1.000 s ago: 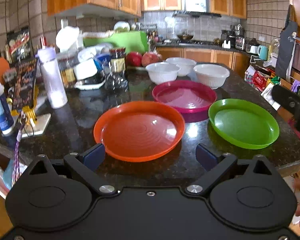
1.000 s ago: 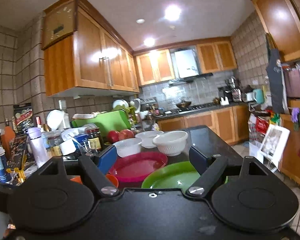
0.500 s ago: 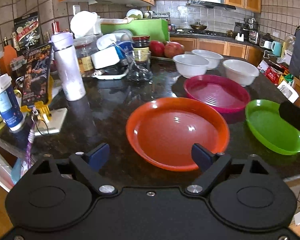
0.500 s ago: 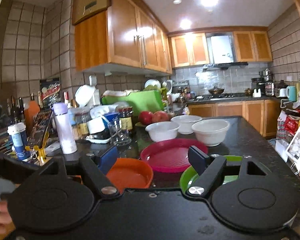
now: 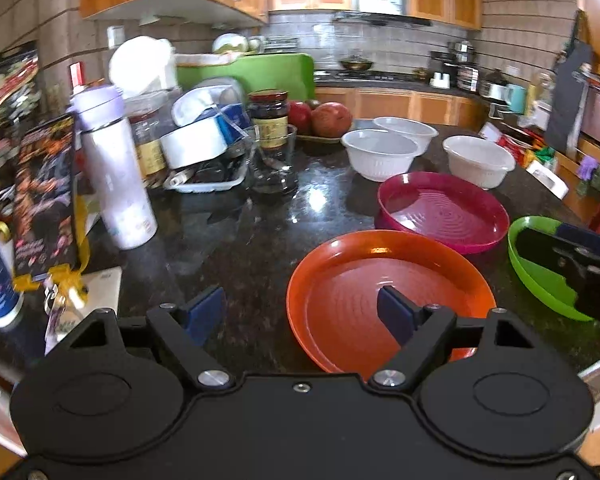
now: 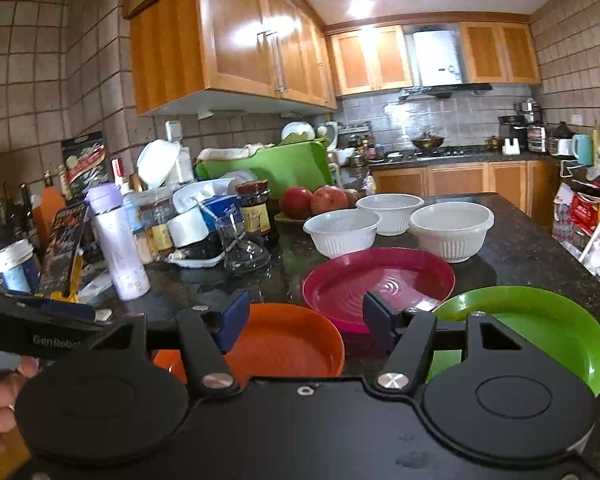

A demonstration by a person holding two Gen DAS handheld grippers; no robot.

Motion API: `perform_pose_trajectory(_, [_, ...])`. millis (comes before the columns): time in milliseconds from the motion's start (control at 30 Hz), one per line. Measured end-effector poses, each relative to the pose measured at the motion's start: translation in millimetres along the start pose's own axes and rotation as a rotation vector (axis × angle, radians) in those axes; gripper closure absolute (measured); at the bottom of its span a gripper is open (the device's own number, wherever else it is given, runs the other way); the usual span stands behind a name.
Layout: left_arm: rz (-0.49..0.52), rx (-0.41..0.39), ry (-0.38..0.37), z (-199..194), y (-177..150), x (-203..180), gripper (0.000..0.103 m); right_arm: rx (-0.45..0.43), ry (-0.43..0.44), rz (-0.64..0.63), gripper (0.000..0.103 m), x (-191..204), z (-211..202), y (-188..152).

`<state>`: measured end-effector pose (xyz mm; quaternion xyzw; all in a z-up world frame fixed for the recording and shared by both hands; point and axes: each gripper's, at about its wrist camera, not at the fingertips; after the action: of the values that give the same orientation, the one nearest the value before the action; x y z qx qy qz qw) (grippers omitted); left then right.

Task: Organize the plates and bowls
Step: 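Move the left gripper forward to the orange plate's rim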

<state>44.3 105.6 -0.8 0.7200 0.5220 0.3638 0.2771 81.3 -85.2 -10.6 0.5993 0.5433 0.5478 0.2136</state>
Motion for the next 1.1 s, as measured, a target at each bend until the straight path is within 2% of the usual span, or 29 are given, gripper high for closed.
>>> perform_pose_trajectory(200, [0.024,-0.020,-0.068,12.1,0.2,19.6,0.019,-0.015,-0.058,-0.063,0.037,20.7,7.3,-8.2])
perform_pose_trajectory(267, [0.021,-0.001,-0.093,20.7,1.1,26.0,0.020,0.024,-0.071,-0.063,0.037,25.9,12.0,-9.6])
perform_pose_trajectory(333, [0.035,0.029,-0.138,29.1,1.7,30.7,0.030,0.079,-0.074,-0.047,0.039,28.1,15.7,-10.5])
perform_pose_trajectory(367, [0.045,0.045,-0.161,31.8,1.8,31.6,0.032,0.096,-0.074,-0.037,0.039,28.8,17.1,-11.3])
perform_pose_trajectory(500, [0.072,0.069,-0.229,41.5,1.7,34.4,0.032,0.120,-0.086,-0.028,0.041,32.7,22.5,-12.6])
perform_pose_trajectory(567, [0.068,0.075,-0.241,43.1,1.9,35.0,0.037,0.126,-0.091,-0.024,0.051,32.8,25.6,-11.3])
perform_pose_trajectory(600, [0.067,0.081,-0.246,44.0,2.5,35.4,0.041,0.144,-0.080,-0.021,0.061,32.2,28.6,-9.8])
perform_pose_trajectory(633, [0.068,0.086,-0.249,45.1,2.8,35.3,0.043,0.167,-0.072,-0.011,0.070,31.1,32.2,-7.9])
perform_pose_trajectory(767, [0.082,0.114,-0.248,49.9,5.3,32.0,0.049,0.249,-0.050,0.031,0.086,21.4,43.7,-3.2])
perform_pose_trajectory(867, [0.086,0.136,-0.242,53.6,7.1,28.2,0.056,0.248,-0.060,-0.003,0.087,16.9,48.7,-0.3])
perform_pose_trajectory(933, [0.080,0.153,-0.218,56.7,9.0,25.3,0.068,0.255,-0.072,-0.032,0.087,13.3,53.0,3.0])
perform_pose_trajectory(1100, [0.032,0.217,-0.168,67.1,13.9,22.5,0.070,0.311,-0.095,-0.055,0.087,-7.2,68.0,14.9])
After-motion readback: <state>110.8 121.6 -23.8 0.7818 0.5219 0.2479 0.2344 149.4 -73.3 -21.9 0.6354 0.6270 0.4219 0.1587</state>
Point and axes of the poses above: each gripper's, at about its wrist camera, not at the fingertips, and z roughly the way its jaws point, x to its left, y to its top, and after that the axes turned 15 degrees about z, right-handed
